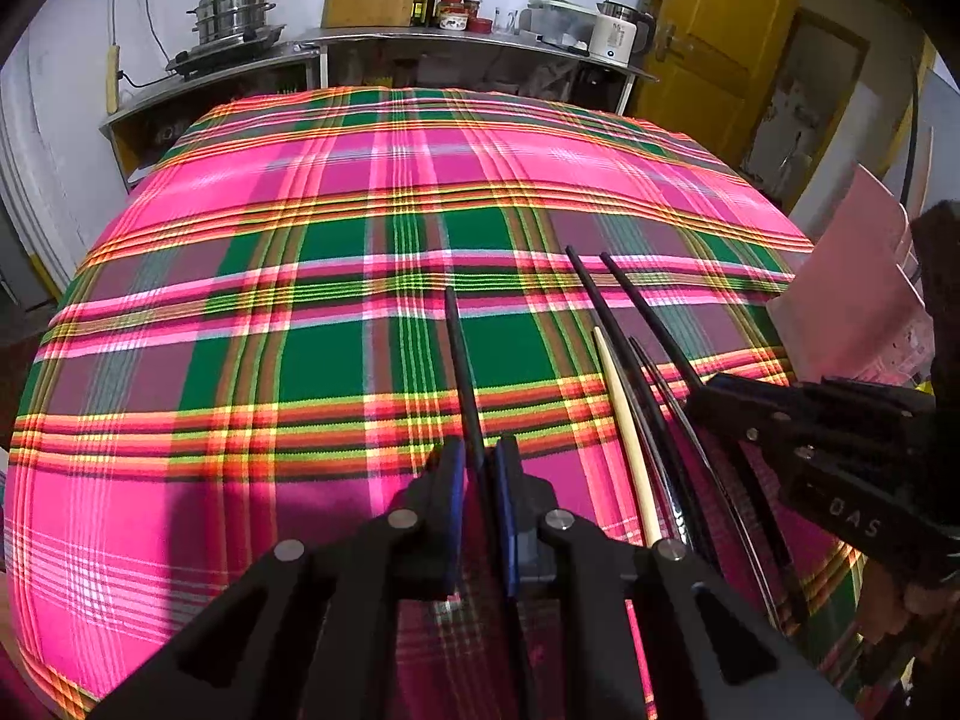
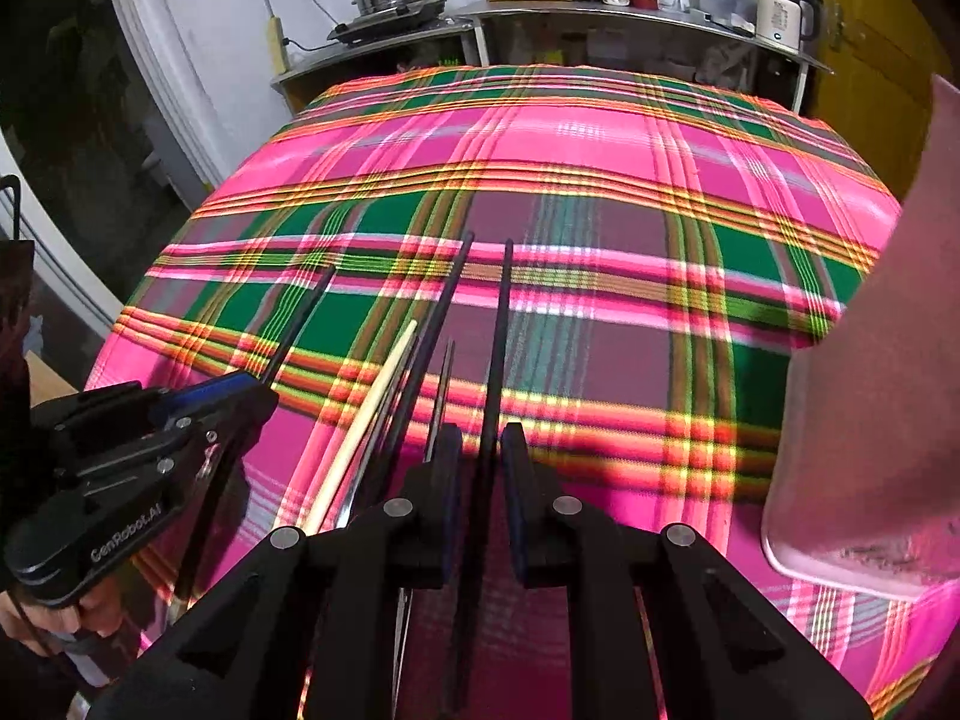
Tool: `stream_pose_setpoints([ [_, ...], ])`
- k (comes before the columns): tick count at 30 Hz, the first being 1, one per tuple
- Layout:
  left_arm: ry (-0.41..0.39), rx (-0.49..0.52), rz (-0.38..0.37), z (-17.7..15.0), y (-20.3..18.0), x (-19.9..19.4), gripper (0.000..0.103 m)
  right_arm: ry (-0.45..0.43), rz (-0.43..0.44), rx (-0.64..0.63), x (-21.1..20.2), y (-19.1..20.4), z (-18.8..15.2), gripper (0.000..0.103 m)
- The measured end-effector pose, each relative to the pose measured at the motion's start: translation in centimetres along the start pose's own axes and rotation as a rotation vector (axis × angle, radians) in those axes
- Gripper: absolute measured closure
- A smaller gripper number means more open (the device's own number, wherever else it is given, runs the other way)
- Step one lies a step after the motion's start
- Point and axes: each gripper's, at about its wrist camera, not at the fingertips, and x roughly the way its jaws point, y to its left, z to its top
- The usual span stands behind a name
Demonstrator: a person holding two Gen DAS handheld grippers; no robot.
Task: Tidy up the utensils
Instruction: 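Close the left tool on a black chopstick while the right tool grasps another black chopstick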
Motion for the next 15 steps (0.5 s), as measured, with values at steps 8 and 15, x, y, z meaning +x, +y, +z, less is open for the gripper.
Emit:
stream_pose_setpoints([
  [8,0.007,0.024,0.012,0.7,-0.4,0.4,0.095,0.004,-0.011,-0.014,0.7,0.2,0.9,0.097],
  [15,0.0,-0.019,-0.039,1.1,0.2,-0.6,0.097,-0.034,0.028,-0.008,-1.4,0.3,0.5,0.097],
])
